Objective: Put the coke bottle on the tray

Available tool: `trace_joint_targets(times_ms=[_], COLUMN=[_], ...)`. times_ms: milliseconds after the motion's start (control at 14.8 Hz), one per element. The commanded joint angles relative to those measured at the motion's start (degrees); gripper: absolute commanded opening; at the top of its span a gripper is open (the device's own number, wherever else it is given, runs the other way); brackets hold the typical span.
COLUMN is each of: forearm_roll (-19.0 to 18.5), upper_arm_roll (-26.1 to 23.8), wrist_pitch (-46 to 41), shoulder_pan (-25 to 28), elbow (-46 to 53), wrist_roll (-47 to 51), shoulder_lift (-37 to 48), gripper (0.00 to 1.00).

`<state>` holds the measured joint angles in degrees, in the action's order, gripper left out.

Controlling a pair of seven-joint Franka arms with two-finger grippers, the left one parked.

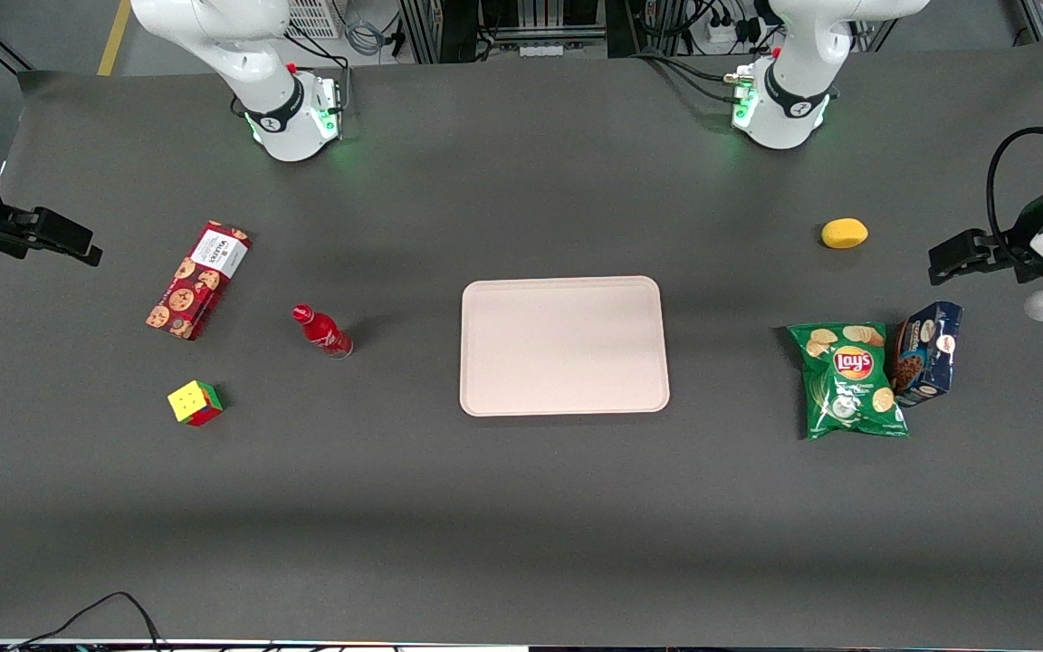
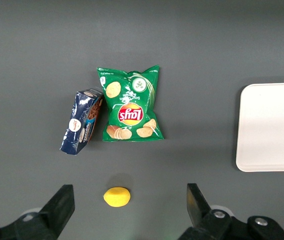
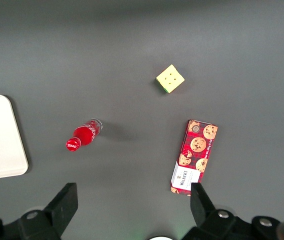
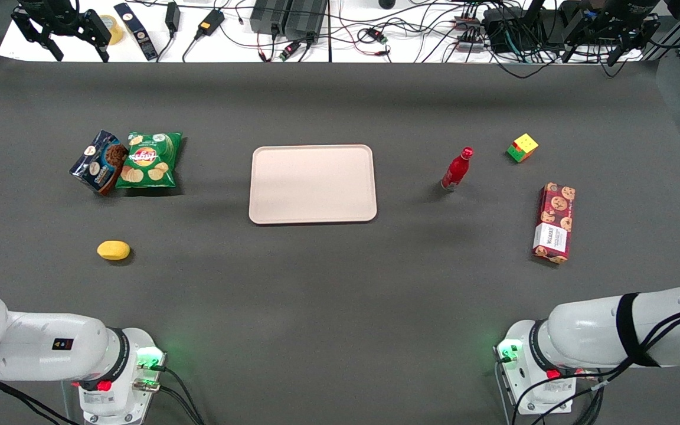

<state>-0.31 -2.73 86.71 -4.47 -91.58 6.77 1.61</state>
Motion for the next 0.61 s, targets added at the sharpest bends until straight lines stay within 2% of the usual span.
trace_joint_targets(times_ms=[0, 337, 540], forearm_roll=[0.13, 0.13, 0.13], upper_arm_roll=[-0.70, -1.23, -0.79], wrist_pitch=[-0.75, -3.38, -5.67], shoulder_pan=[-0.10, 1.56, 7.87], elbow=[0.70, 0.96, 1.14], wrist_roll=[-0.08, -0.79, -0.80], shoulder_lift=[-0.64, -0.29, 0.24], gripper=[1.00, 1.00, 1.00])
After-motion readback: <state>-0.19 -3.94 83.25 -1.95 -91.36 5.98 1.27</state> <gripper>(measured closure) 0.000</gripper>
